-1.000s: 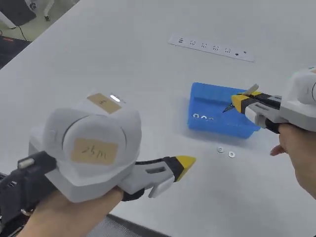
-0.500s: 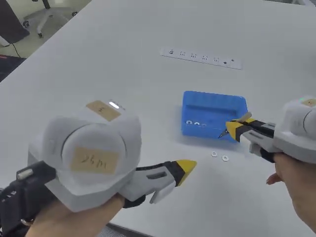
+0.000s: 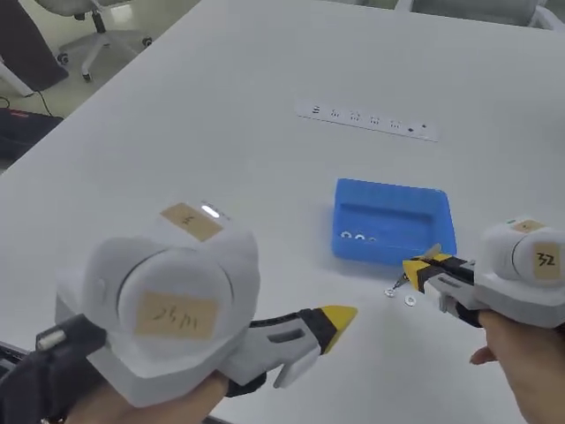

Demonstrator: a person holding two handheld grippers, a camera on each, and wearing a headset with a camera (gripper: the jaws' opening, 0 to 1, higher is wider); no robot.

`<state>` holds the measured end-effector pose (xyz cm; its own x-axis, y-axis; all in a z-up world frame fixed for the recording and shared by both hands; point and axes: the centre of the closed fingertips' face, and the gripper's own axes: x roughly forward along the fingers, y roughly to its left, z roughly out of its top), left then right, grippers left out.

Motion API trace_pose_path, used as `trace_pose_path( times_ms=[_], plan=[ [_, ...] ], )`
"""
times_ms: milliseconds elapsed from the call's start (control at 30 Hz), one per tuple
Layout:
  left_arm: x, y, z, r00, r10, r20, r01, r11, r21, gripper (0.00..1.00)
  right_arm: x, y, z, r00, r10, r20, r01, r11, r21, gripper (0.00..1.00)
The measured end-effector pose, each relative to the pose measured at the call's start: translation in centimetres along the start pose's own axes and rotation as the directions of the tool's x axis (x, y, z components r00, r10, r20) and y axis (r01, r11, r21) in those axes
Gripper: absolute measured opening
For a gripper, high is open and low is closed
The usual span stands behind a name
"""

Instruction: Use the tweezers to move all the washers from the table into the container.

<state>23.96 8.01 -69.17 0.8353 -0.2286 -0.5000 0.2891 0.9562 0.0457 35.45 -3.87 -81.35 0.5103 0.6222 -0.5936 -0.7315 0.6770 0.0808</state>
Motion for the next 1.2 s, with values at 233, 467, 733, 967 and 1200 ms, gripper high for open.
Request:
trace_pose_path(
  times_ms=[233, 467, 733, 967, 1200],
  plan=[
    [-0.1, 0.1, -0.1, 1.0000, 0.002, -0.002, -0.002, 1.000, 0.000, 0.96, 0.5, -0.2, -0.2, 0.9999, -0.011, -0.012, 0.010, 1.000, -0.005, 0.03],
    [-0.1, 0.1, -0.3, 1.0000, 0.001, -0.008, -0.001, 1.000, -0.002, 0.96, 0.7, -0.2, -0.4, 0.9999, -0.014, -0.008, 0.014, 0.999, -0.034, 0.03],
    [-0.1, 0.0, -0.5, 0.9999, -0.002, -0.015, 0.002, 1.000, 0.007, 0.96, 0.5, 0.2, -0.7, 0.9998, 0.005, -0.021, -0.006, 0.999, -0.042, 0.02],
    [0.1, -0.6, -0.3, 0.9996, -0.019, -0.022, 0.020, 0.999, 0.025, 0.96, 0.0, -0.2, -1.0, 0.9994, -0.004, -0.033, 0.003, 1.000, -0.030, 0.01],
    [0.0, -1.2, 0.2, 0.9995, -0.028, -0.011, 0.029, 0.999, 0.041, 0.95, -0.9, -0.4, -0.8, 0.9998, -0.005, -0.021, 0.005, 1.000, -0.009, 0.01]
  ],
)
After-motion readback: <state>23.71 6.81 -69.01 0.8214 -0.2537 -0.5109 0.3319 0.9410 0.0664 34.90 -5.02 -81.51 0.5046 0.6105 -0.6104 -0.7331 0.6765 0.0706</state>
